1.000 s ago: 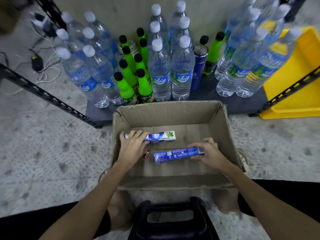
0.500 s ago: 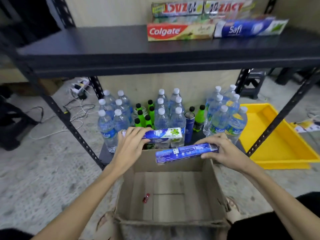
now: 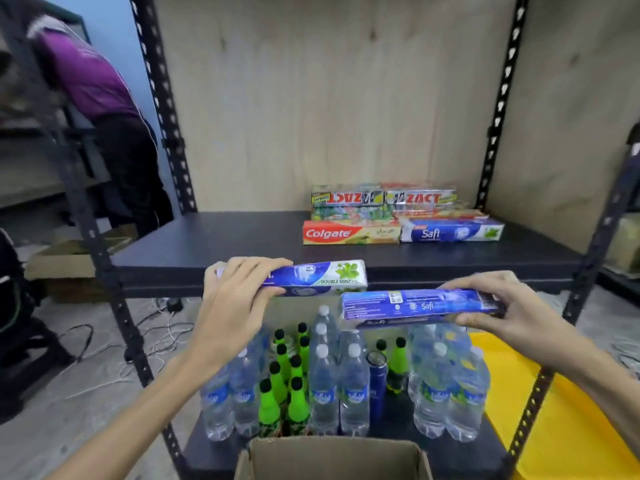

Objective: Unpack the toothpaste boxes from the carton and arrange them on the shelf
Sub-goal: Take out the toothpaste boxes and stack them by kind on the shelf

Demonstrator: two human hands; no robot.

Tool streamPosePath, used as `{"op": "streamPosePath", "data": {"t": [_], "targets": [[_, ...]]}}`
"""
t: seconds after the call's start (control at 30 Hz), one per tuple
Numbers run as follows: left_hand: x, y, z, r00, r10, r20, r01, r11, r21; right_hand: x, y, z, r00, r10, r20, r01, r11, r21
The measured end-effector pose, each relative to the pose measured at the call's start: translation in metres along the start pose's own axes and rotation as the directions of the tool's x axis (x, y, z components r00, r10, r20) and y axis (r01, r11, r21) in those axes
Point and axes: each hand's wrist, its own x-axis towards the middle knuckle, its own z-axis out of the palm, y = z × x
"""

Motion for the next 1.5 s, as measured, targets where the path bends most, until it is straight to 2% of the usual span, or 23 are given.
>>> {"op": "streamPosePath", "data": {"t": [0.23,0.33,0.47,0.6,0.67,0.77,0.87,1.03,1.13,1.37,1.5], "targets": [[0.078,-0.009,0.024,0.997,-0.005,-0.077,0.004,1.0,-0.004,0.068,0.013,-0.06,0.986,-0.06,-0.154,0.051,0.997,-0.061],[0.113,-0.013,0.054,0.999,-0.024,-0.047,0.025,1.0,0.011,0.101,0.05,-0.072,0.988,-0.043,-0.145,0.027,0.994,-0.109],[0.154,-0.022,0.093,0.999,-0.037,-0.006,0.037,0.998,0.054,0.141,0.098,-0.082,0.992,0.002,-0.129,-0.013,0.997,-0.081],[0.183,-0.029,0.123,0.995,-0.102,-0.007,0.102,0.995,0.022,0.172,0.121,-0.091,0.979,-0.026,-0.203,0.016,0.998,-0.053],[0.194,-0.034,0.137,0.996,-0.086,0.025,0.086,0.996,0.034,0.184,0.126,-0.093,0.973,-0.028,-0.231,0.024,1.0,-0.02],[0.201,-0.04,0.156,0.993,-0.052,0.105,0.048,0.998,0.043,0.197,0.137,-0.087,0.967,0.004,-0.256,-0.031,0.994,-0.103],[0.202,-0.046,0.166,0.988,-0.055,0.144,0.063,0.997,-0.05,0.203,0.141,-0.08,0.96,0.056,-0.276,-0.103,0.982,-0.159],[0.198,-0.051,0.156,0.965,-0.078,0.252,0.154,0.942,-0.297,0.196,0.151,-0.074,0.963,0.025,-0.27,-0.068,0.986,-0.151],[0.194,-0.046,0.15,0.947,-0.101,0.304,0.21,0.913,-0.351,0.194,0.15,-0.073,0.976,0.049,-0.21,-0.089,0.978,-0.186],[0.207,-0.039,0.152,0.869,-0.294,0.398,0.416,0.869,-0.267,0.204,0.151,-0.069,0.972,0.129,-0.195,-0.172,0.96,-0.222],[0.215,-0.04,0.159,0.86,-0.315,0.401,0.406,0.899,-0.165,0.22,0.151,-0.065,0.951,0.196,-0.241,-0.259,0.929,-0.263]]}}
